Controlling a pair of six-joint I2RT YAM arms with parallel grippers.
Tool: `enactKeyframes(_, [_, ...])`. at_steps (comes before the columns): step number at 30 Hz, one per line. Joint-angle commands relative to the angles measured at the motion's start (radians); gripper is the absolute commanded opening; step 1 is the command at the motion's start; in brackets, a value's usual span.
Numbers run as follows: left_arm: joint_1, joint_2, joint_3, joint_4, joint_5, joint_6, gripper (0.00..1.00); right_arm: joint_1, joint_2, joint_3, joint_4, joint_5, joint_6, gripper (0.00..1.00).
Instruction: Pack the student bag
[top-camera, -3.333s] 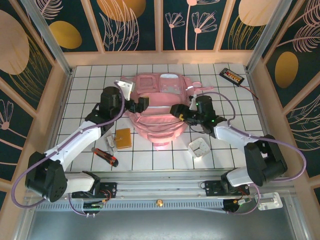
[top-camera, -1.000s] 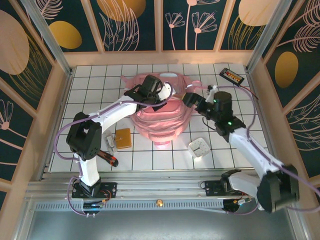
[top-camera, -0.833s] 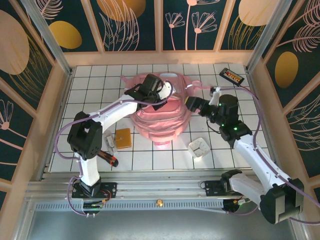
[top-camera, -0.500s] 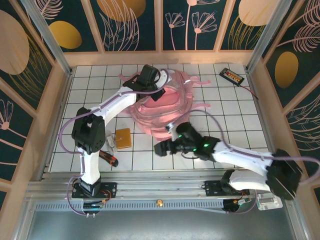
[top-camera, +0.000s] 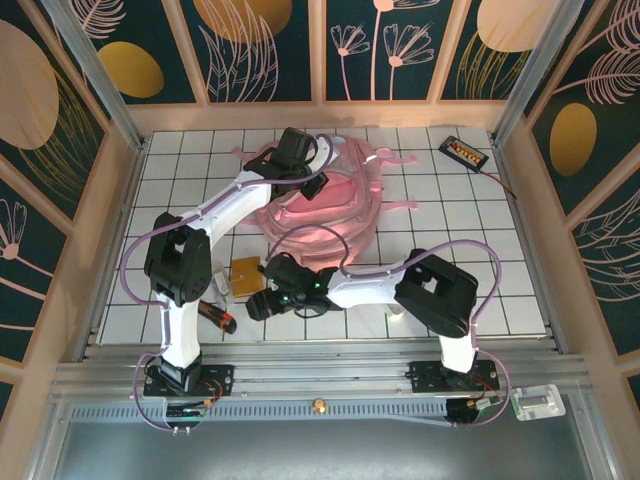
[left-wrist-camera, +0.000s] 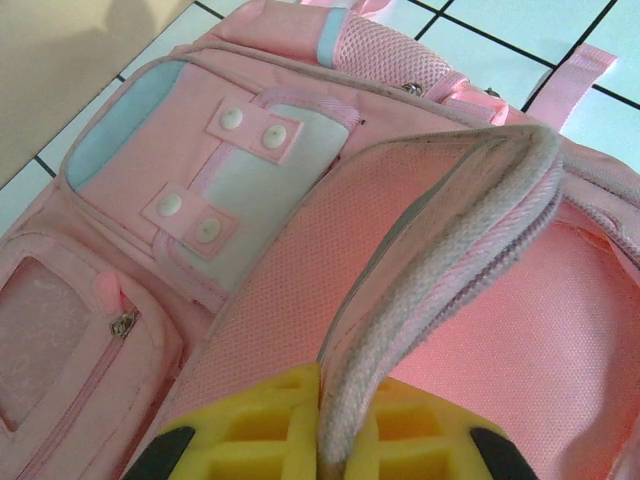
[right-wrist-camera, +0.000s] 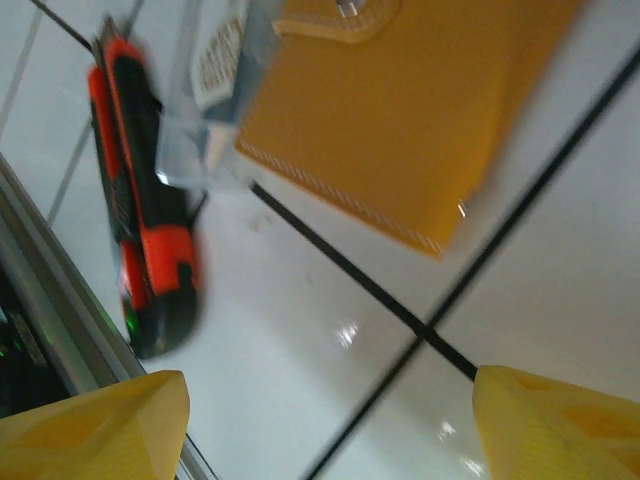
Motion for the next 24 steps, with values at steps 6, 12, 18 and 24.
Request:
enactKeyframes(6, [0.027, -0.016, -0.017, 0.032, 0.004, -0.018, 0.0, -0.064, 0.068, 0.111, -0.039, 0.051, 0.1, 0.72])
enactKeyframes(12, [0.034, -0.037, -0.048, 0.05, 0.001, -0.011, 0.0, -0.082, 0.143, 0.199, -0.1, 0.046, 0.098, 0.69])
enactKeyframes(18, [0.041, -0.048, -0.063, 0.061, 0.008, -0.008, 0.0, -0.072, 0.225, 0.303, -0.186, 0.071, 0.079, 0.62])
enactKeyframes(24, [0.046, -0.045, -0.065, 0.068, 0.024, -0.016, 0.0, -0.062, 0.268, 0.355, -0.298, 0.179, 0.066, 0.33])
